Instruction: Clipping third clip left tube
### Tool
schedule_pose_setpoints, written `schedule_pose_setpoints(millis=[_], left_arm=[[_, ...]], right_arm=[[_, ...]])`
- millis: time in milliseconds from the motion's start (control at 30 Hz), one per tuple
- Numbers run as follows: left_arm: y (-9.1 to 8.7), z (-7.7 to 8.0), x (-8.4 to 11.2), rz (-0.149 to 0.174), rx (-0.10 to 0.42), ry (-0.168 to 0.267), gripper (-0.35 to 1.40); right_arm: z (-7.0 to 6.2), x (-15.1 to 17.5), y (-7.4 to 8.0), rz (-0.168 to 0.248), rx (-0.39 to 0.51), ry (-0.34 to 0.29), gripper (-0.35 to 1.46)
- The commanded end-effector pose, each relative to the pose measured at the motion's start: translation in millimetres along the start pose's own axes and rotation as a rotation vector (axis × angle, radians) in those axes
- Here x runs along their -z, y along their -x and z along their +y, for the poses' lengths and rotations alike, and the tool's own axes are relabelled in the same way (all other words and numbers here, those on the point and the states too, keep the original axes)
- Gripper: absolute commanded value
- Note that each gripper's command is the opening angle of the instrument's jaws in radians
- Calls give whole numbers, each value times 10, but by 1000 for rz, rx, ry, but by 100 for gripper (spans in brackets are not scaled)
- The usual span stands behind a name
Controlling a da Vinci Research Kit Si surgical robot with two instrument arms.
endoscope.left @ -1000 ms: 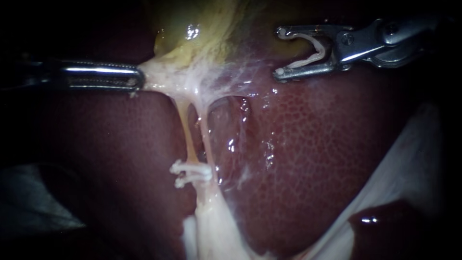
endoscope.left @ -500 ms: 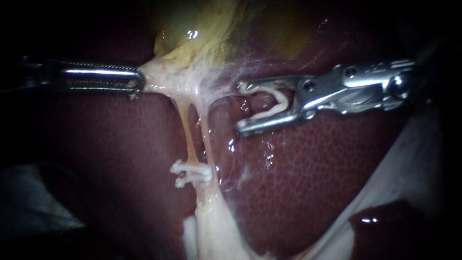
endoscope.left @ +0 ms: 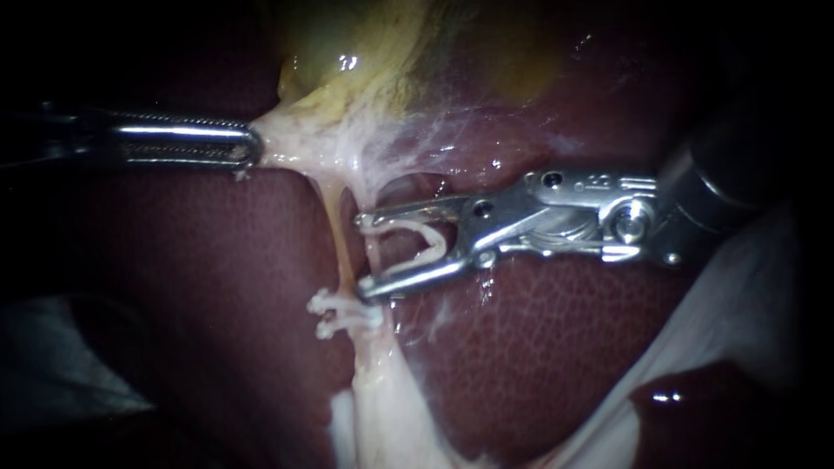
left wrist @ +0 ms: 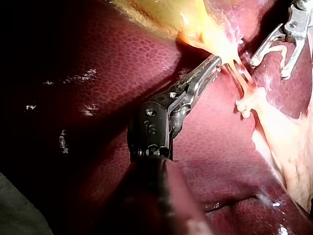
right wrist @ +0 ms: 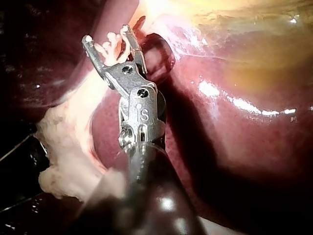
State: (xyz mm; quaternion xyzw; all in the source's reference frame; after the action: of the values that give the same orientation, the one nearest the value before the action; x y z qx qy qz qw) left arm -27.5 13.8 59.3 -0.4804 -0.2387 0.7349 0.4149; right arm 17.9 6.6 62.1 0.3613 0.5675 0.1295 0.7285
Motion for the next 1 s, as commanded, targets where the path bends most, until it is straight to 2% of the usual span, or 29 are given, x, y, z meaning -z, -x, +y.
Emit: schedule_pose_setpoints(millis=[33,333,467,700,1000], left_arm=[[0,0,0,0,0,0,-35],[0,1,0,0,0,0,-35],[0,1,0,0,0,0,-35],[-1,2,-1,0,1,-1,-35],[-1,3,-1,1,1,-2,-35]], right_arm=[[4,-1,3,2,0,-7,49],[36,-13,29,4,-14,-28,48],[45,-18,36,2,-10,-25,49],[52,-24,39,1,-8,-26,49],[56,-48,36,51,14,-86,48]])
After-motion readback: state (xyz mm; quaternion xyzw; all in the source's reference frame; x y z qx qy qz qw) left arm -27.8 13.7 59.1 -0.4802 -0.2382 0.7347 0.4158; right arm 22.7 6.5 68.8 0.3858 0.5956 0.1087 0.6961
